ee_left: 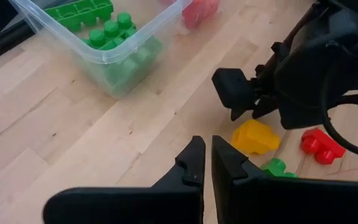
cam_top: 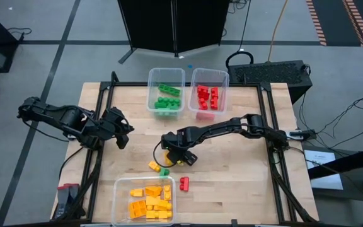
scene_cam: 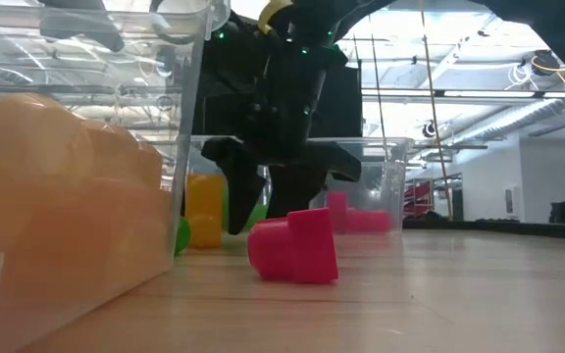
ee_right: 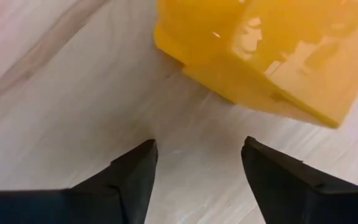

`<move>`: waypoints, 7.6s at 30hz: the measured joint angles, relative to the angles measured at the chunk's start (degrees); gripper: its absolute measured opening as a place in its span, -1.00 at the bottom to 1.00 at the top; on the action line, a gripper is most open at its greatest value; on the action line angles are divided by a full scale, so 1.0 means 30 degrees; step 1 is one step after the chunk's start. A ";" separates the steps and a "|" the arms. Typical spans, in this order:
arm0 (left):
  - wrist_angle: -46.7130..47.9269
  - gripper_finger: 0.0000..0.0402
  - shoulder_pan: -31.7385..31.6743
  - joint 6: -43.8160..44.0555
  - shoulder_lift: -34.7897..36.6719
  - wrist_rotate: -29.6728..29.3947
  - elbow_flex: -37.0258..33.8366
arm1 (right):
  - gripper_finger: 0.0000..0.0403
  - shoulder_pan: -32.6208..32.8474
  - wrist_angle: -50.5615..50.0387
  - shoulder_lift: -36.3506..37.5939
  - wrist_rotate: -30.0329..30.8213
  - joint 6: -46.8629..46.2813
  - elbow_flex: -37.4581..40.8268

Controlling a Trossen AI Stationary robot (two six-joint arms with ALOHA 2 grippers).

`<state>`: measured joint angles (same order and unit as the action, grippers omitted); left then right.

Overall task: Sort blocks
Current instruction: Put the yellow game piece into the bottom transparent bin, then put the red game piece into the top right transparent bin

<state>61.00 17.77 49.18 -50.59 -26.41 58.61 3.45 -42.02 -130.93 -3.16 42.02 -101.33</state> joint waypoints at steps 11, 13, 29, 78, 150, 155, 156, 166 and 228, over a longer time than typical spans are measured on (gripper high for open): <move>-0.0004 -1.00 0.0001 -0.0003 0.0000 0.0000 0.0000 | 0.16 -0.0839 -0.4027 0.0175 -0.1172 -0.3600 -0.4465; -0.0004 -1.00 0.0004 -0.0003 0.0000 -0.0005 0.0000 | 0.18 -0.0896 -0.4861 0.0175 -0.1502 -0.4003 -0.5359; -0.0004 -1.00 0.0000 -0.0076 0.0000 -0.0015 0.0000 | 0.76 0.0886 -0.4829 0.0051 -0.0408 -0.5523 -0.7035; 0.0429 -1.00 0.0004 -0.0120 0.0005 -0.0020 0.0000 | 0.29 0.0837 -0.3193 -0.2696 -0.0445 -0.8431 -0.7042; 0.1040 -1.00 0.0004 -0.1038 0.0007 0.0721 0.0000 | 0.52 0.5880 -1.0860 0.3018 0.0117 -2.0170 -0.7841; 0.1053 -1.00 0.0004 -0.1052 0.0007 0.0729 0.0000 | 0.52 0.7630 -0.8252 0.3602 0.0247 -2.0515 -0.4249; 0.1045 -1.00 0.0001 -0.1055 0.0007 0.0726 0.0000 | 0.52 0.7818 -0.6935 0.3793 0.0251 -2.0790 -0.3223; 0.1039 -1.00 0.0004 -0.1053 0.0001 0.0721 0.0000 | 0.52 0.7436 0.2660 0.3888 0.1716 -2.4630 0.3201; 0.0994 -1.00 0.0003 -0.1031 -0.0015 0.0127 0.0000 | 0.52 0.5762 -0.2463 0.5390 0.5093 -4.0176 0.3500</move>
<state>63.99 17.78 46.08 -50.63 -26.03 58.61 20.73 -49.41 -114.76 12.12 -78.51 -90.83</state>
